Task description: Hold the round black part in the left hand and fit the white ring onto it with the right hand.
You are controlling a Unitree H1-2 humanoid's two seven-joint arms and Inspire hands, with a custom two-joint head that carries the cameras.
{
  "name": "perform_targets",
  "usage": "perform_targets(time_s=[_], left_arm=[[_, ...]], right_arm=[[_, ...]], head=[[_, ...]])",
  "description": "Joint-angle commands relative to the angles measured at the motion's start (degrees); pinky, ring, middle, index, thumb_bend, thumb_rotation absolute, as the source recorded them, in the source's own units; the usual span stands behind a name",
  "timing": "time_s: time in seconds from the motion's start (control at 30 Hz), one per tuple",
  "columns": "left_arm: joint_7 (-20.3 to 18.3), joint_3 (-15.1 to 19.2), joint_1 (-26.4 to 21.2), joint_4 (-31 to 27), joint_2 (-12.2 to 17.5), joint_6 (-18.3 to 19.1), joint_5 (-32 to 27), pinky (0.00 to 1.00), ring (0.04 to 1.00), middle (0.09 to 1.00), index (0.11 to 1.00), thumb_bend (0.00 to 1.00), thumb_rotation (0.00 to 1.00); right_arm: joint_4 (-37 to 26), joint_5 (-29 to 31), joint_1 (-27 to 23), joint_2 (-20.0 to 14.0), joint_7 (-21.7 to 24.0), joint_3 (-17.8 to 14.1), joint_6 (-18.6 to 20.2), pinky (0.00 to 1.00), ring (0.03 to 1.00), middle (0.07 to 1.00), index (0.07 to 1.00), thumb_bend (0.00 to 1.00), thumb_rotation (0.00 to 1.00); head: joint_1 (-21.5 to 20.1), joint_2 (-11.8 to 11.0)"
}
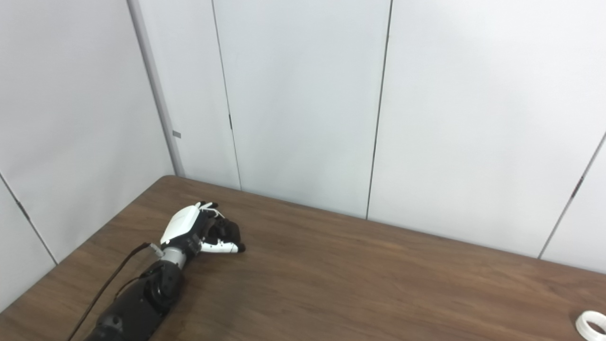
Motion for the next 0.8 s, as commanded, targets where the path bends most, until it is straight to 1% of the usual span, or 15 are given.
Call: perform_targets(time_s=[0.0,0.1,0.3,0.4,0.57,0.67,0.7,0.77], left_arm=[[1.36,0.31,-0.8,0.04,0.84,-1.37,0.63,1.0,1.0,0.901,0.487,0.51,0.04],[1.98,0.14,-0.87,0.62,0.67,-1.71,0.91,1.0,1.0,0.89,0.485,0.51,0.05],[2.7,-0.16,-0.96,1.49,0.63,-2.28,1.23,1.0,1.0,0.878,0.484,0.51,0.05],[2.59,0.01,-0.89,1.21,0.4,-2.54,0.71,1.0,1.0,0.881,0.484,0.51,0.05],[2.08,0.11,-0.87,0.77,-0.05,-3.17,-0.01,1.0,1.0,0.883,0.483,0.51,0.04],[2.18,0.07,-0.7,0.71,-0.1,-4.39,-0.24,1.0,1.0,0.89,0.483,0.51,0.04],[2.11,0.05,-0.61,0.7,-0.08,-4.92,-0.36,1.0,1.0,0.893,0.483,0.52,0.04],[2.05,0.07,-0.41,0.65,-0.1,-5.71,-0.49,1.0,1.0,0.902,0.483,0.52,0.04]], right_arm=[[-0.27,-0.21,0.19,-1.44,-0.05,-0.89,-0.21,0.93,0.967,0.939,0.847,0.49,0.89],[-0.19,-0.29,0.16,-1.43,-0.03,-0.89,-0.38,0.93,0.964,0.936,0.841,0.5,0.88],[-0.12,-0.82,0.1,-1.43,-0.03,-0.82,-0.66,0.94,0.972,0.95,0.86,0.51,0.9],[-0.03,-0.58,0.09,-1.39,0.1,-0.84,-0.72,0.94,0.971,0.951,0.863,0.49,0.9],[-0.17,-1.39,-0.08,-1.02,-0.42,-0.54,-0.57,0.94,0.974,0.958,0.87,0.51,0.89],[-0.36,-3.1,-0.18,-0.68,-0.57,0.0,-2.29,0.93,0.974,0.965,0.885,0.53,0.84],[-0.41,-4.49,-0.21,-0.65,-0.8,0.29,-3.38,0.91,0.971,0.967,0.893,0.53,0.81],[-0.17,-8.09,-0.39,-0.91,-1.62,0.66,-5.78,0.9,0.973,0.977,0.897,0.58,0.77]], head=[[0.0,0.03],[-0.07,-0.03],[-0.07,-0.03],[-0.18,-0.06],[-1.11,-0.25],[-2.45,-0.31],[-2.86,-0.3],[-3.69,-0.36]])
